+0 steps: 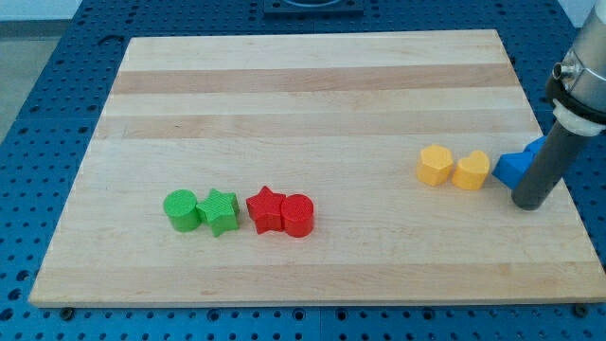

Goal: Point at the yellow heart

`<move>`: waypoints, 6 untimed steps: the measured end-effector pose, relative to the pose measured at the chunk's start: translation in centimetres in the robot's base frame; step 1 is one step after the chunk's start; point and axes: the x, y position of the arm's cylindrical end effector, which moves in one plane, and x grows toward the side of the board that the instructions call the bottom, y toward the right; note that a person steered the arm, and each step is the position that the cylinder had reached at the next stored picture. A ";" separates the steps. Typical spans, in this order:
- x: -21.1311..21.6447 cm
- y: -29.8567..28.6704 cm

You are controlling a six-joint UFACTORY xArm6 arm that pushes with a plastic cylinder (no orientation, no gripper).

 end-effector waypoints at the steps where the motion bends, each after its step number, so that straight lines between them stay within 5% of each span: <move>1: -0.6 -0.1; 4: -0.6 -1.7; 6: 0.5 -9.0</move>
